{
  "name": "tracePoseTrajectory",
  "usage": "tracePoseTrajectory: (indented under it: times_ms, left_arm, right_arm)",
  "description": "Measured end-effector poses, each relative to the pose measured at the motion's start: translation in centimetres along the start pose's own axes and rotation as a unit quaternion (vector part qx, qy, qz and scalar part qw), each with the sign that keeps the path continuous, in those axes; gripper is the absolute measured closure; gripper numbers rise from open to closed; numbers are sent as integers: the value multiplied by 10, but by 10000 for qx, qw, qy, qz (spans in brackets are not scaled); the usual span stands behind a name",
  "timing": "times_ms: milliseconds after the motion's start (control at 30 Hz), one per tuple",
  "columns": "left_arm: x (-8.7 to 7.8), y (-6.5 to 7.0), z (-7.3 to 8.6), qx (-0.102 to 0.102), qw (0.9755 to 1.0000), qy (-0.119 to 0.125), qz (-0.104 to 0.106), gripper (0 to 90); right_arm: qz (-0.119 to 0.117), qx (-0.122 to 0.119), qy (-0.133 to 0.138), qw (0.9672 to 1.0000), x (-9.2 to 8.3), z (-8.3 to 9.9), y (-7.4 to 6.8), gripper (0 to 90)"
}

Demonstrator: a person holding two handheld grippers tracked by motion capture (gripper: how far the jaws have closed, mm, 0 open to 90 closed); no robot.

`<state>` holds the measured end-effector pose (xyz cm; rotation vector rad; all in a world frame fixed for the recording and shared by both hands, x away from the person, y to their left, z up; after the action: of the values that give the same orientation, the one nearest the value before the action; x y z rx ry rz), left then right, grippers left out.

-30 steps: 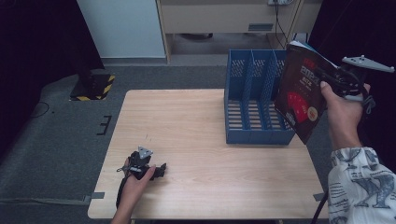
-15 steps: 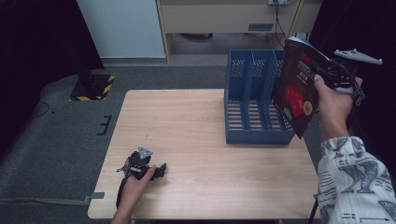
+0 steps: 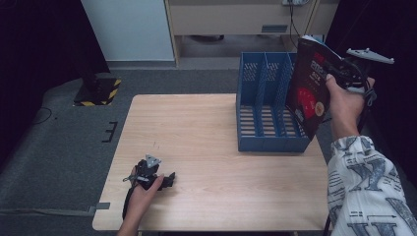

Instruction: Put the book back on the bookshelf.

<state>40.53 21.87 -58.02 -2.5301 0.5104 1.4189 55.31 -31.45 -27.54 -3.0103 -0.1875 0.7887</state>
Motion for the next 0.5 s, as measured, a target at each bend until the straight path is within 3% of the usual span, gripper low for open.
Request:
tracePoseTrajectory:
  times_ms: [500]
  left_arm:
    - [0,0,0,11,10000,-14,0,0]
  right_arm:
    - [45,-67,125,9999,13,-5,-6,872]
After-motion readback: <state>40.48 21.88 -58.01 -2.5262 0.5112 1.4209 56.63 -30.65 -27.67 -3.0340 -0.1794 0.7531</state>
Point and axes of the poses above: each handheld gripper's, and its own axes: x roughly forward along the jaws, z roughly out of its underside, y roughly to its right, the point moved 6 cm from there along x, roughly forward along the jaws, and after that the axes turned 13 degrees about -y, right-handed, at the moved point
